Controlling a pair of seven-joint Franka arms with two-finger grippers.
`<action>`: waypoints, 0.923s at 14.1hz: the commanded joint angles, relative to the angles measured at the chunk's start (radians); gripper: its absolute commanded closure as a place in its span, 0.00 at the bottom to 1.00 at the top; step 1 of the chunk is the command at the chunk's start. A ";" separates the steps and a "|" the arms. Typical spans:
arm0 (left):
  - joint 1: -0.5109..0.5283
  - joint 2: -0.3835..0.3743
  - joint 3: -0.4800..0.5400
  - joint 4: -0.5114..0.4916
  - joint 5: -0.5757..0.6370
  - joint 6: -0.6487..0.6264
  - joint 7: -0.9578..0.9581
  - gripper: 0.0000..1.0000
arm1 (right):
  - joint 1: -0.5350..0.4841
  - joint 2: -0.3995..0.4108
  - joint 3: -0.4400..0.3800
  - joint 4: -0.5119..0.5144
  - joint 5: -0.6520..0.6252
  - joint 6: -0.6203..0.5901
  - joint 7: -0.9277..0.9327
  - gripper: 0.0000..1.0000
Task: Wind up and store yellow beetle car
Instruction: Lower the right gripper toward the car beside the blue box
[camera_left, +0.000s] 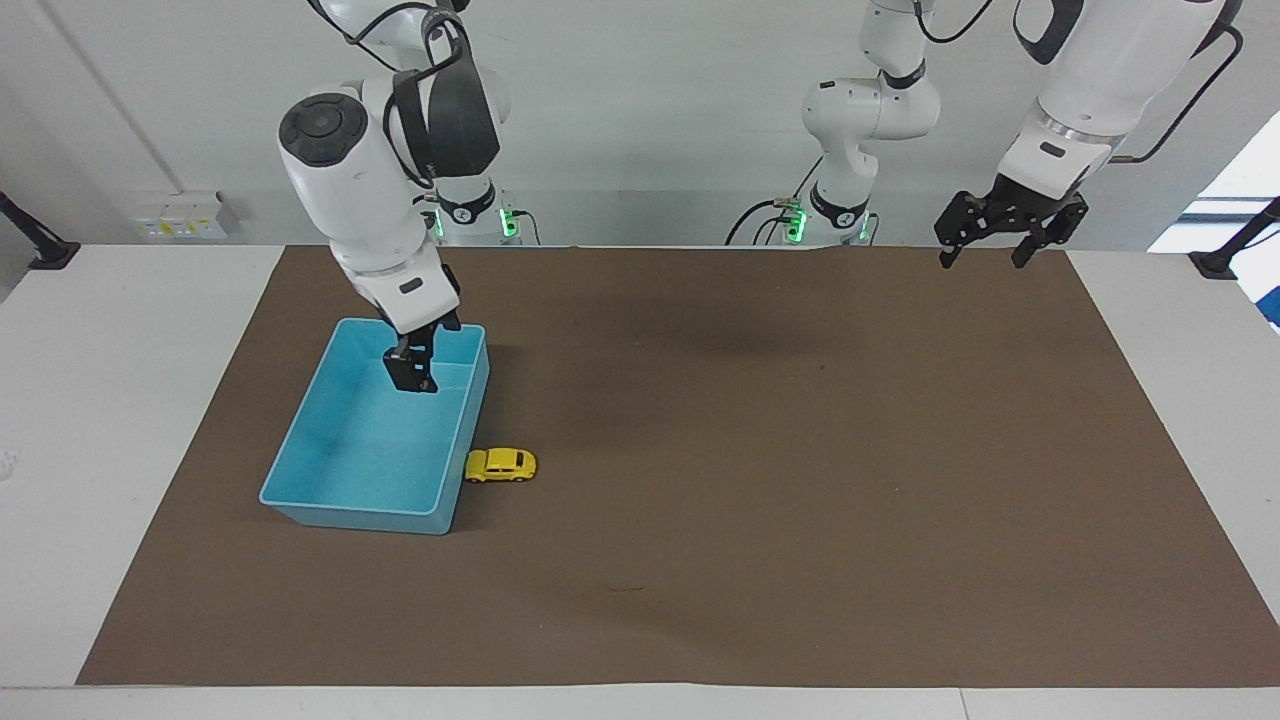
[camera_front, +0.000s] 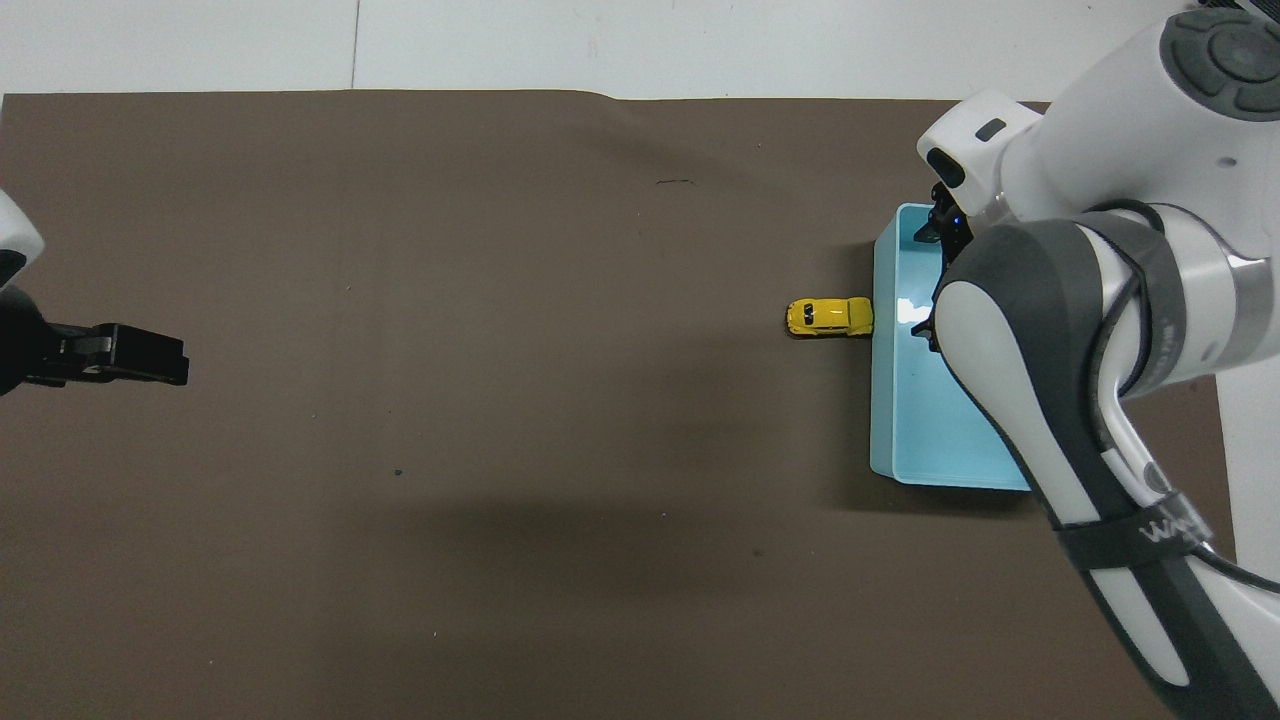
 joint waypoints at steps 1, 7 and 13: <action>0.009 0.001 0.001 0.005 0.007 -0.013 0.009 0.00 | -0.012 0.041 0.011 0.032 -0.002 0.018 -0.029 0.00; 0.008 0.001 0.002 0.005 0.007 -0.013 0.018 0.00 | -0.010 0.117 0.015 0.029 0.001 0.121 -0.027 0.00; 0.005 -0.017 0.001 0.001 0.007 -0.079 0.029 0.00 | -0.013 0.156 0.018 0.021 0.003 0.183 -0.054 0.00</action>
